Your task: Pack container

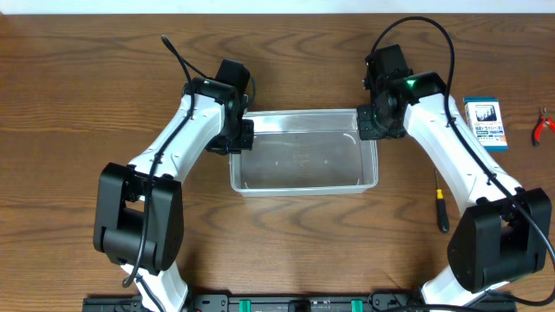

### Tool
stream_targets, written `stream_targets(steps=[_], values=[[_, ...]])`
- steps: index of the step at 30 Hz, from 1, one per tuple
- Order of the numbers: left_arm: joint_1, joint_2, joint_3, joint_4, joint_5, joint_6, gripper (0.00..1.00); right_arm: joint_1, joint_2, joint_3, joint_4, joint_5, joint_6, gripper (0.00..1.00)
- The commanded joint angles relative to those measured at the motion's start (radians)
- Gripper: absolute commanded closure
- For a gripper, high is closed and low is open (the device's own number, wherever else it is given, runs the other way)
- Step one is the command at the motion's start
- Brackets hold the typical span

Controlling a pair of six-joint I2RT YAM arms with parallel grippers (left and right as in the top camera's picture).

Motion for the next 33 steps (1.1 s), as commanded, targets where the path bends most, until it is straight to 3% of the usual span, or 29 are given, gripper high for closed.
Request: stream_targets(steps=[1, 11, 33], values=[[0.003, -0.001, -0.003, 0.003, -0.001, 0.032, 0.94, -0.006, -0.011, 0.0, -0.002, 0.003, 0.01, 0.99], [0.003, -0.001, -0.003, 0.006, -0.001, 0.051, 0.94, -0.006, -0.011, 0.0, -0.004, 0.003, 0.006, 0.98], [0.003, -0.001, -0.003, 0.02, -0.001, -0.067, 0.94, -0.006, -0.011, 0.0, -0.012, 0.003, 0.012, 0.99]])
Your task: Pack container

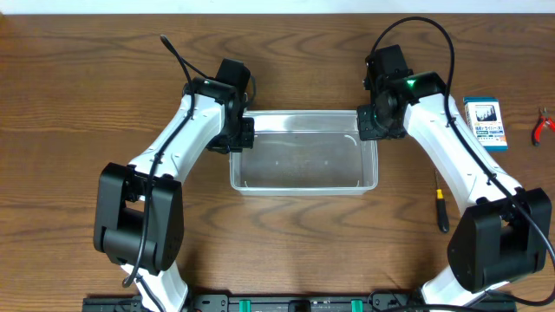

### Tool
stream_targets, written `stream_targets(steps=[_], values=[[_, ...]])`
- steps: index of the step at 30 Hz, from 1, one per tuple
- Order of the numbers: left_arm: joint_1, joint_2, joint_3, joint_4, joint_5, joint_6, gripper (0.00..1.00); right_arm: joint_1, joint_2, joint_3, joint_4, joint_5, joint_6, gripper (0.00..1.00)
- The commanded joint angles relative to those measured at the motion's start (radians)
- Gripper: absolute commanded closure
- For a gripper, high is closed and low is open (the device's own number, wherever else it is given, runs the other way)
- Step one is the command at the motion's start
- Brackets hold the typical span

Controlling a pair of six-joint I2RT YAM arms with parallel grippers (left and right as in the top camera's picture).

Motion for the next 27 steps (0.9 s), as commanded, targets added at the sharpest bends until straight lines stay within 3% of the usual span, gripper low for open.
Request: stream_targets(steps=[1, 4, 6, 11, 13, 19, 27], values=[[0.003, -0.001, -0.003, 0.0, -0.002, -0.042, 0.94, -0.006, -0.011, 0.0, -0.009, 0.003, 0.023, 0.99], [0.003, -0.001, -0.003, 0.0, -0.002, -0.054, 0.94, -0.006, -0.011, 0.0, -0.017, -0.018, 0.037, 0.99], [0.003, -0.001, -0.003, 0.0, -0.002, -0.053, 0.86, -0.006, -0.011, 0.0, -0.024, -0.024, 0.037, 0.96], [0.003, -0.001, -0.003, 0.003, -0.002, -0.045, 0.14, -0.006, -0.011, 0.0, -0.023, -0.023, 0.037, 0.56], [0.003, -0.001, -0.003, 0.004, -0.002, -0.044, 0.05, -0.006, -0.011, 0.0, -0.024, -0.023, 0.037, 0.44], [0.003, -0.001, -0.003, 0.011, -0.002, -0.042, 0.02, -0.006, -0.011, 0.0, -0.047, -0.046, 0.038, 0.28], [0.003, -0.002, 0.041, 0.02, -0.002, -0.042, 0.02, -0.006, -0.011, -0.004, -0.078, -0.062, 0.08, 0.26]])
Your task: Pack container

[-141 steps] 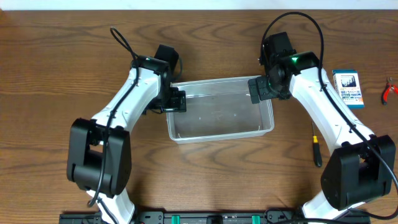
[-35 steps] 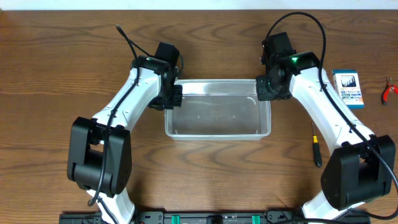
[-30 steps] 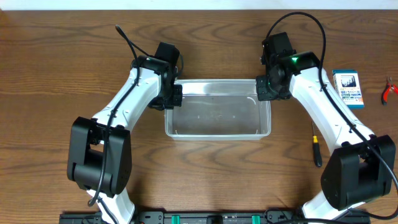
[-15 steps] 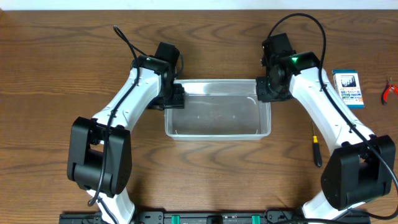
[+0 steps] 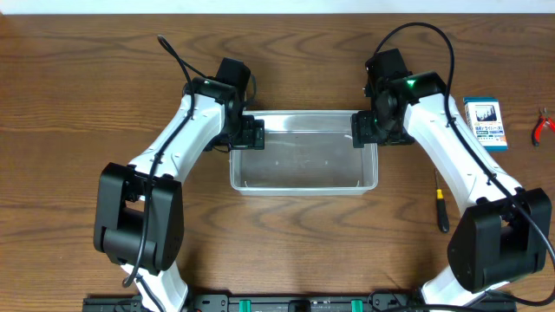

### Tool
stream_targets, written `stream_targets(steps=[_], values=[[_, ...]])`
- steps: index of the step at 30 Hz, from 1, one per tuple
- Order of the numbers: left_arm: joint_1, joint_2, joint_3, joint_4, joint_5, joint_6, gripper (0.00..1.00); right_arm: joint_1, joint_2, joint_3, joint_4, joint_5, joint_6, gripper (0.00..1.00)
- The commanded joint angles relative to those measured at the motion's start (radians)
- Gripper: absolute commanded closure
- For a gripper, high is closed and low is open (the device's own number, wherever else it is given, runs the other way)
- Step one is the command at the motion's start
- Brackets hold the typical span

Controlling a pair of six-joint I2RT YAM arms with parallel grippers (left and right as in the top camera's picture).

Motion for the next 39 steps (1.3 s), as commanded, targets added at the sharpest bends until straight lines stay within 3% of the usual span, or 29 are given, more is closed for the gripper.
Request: stream_targets(steps=[1, 5, 14, 16, 18, 20, 23, 27, 39], values=[[0.003, -0.002, 0.047, -0.002, -0.002, 0.006, 0.02, -0.006, -0.011, -0.005, -0.006, -0.012, 0.039, 0.27], [0.003, -0.002, 0.067, -0.002, -0.002, 0.006, 0.02, -0.006, -0.011, -0.026, -0.005, -0.012, 0.041, 0.37], [0.023, -0.002, 0.09, -0.008, -0.002, 0.01, 0.02, -0.006, -0.011, -0.092, 0.036, -0.011, 0.046, 0.39], [0.034, -0.002, 0.103, -0.016, -0.002, 0.018, 0.02, -0.006, -0.011, -0.095, 0.042, -0.011, 0.046, 0.49], [0.046, -0.002, 0.12, -0.024, -0.002, 0.023, 0.02, -0.006, -0.011, -0.096, 0.047, -0.011, 0.046, 0.66], [0.06, -0.006, 0.136, -0.03, -0.002, 0.025, 0.02, -0.006, -0.011, -0.096, 0.051, -0.011, 0.046, 0.73], [0.077, -0.018, 0.14, -0.03, -0.002, 0.025, 0.02, -0.006, -0.011, -0.096, 0.052, -0.011, 0.046, 0.77], [0.1, -0.034, 0.14, -0.041, -0.002, 0.027, 0.02, -0.006, -0.01, -0.096, 0.053, -0.01, 0.046, 0.95], [0.119, -0.042, 0.14, -0.077, -0.002, 0.048, 0.02, -0.013, -0.011, -0.096, 0.088, 0.008, 0.057, 0.99]])
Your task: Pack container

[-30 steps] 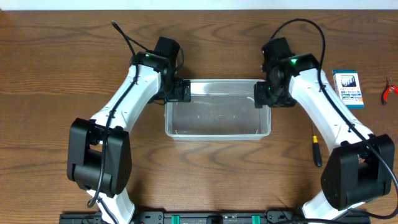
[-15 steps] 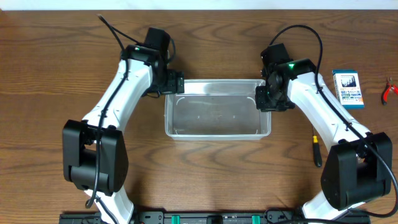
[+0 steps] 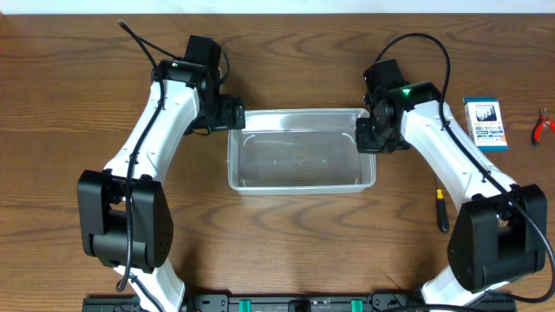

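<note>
A clear, empty plastic container [image 3: 302, 161] lies in the middle of the wooden table. My left gripper [image 3: 232, 116] hovers just outside the container's far left corner, off the rim, with nothing in its fingers. At the container's far right corner, my right gripper [image 3: 368, 137] stands over the right rim; its fingers look spread and hold nothing. A blue and white box [image 3: 484, 123], red pliers [image 3: 543, 126] and a black-handled screwdriver [image 3: 441, 208] lie to the right of the container.
The box, pliers and screwdriver all sit on the right side, beyond my right arm. The right arm's cable loops above its wrist. A dark rail runs along the table's near edge [image 3: 295, 303].
My left gripper has moved left and away from the container's left rim. The right gripper has shifted slightly nearer along the right rim. The container sits a touch further left.
At the two oldest moments both grippers stood closed at the container's far corners, left and right. Then both looked spread over those rims. Now the left one is clear of the container while the right stays over its rim.
</note>
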### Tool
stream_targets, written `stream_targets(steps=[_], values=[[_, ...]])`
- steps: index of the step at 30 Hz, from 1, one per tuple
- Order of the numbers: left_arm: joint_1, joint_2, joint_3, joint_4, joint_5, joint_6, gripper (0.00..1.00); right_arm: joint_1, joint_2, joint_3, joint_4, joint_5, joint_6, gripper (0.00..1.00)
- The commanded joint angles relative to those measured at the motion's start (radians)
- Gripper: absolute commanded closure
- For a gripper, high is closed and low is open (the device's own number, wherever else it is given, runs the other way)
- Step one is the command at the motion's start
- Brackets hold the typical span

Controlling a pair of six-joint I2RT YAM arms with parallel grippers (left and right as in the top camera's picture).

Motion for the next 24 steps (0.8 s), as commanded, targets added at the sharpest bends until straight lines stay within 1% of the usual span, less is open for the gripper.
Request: stream_targets(steps=[1, 9, 15, 24], values=[[0.003, -0.029, 0.019, -0.007, -0.002, 0.018, 0.02, -0.016, -0.011, -0.005, 0.008, 0.022, 0.018, 0.99], [0.003, -0.029, 0.019, -0.007, -0.005, 0.018, 0.02, -0.068, -0.011, -0.005, 0.008, 0.026, 0.02, 0.99], [0.003, -0.029, 0.019, -0.008, -0.005, 0.018, 0.02, -0.095, -0.01, -0.005, 0.022, 0.003, -0.076, 0.99], [0.003, -0.029, 0.019, -0.008, -0.005, 0.022, 0.02, -0.095, -0.01, -0.005, 0.023, 0.003, -0.154, 0.99]])
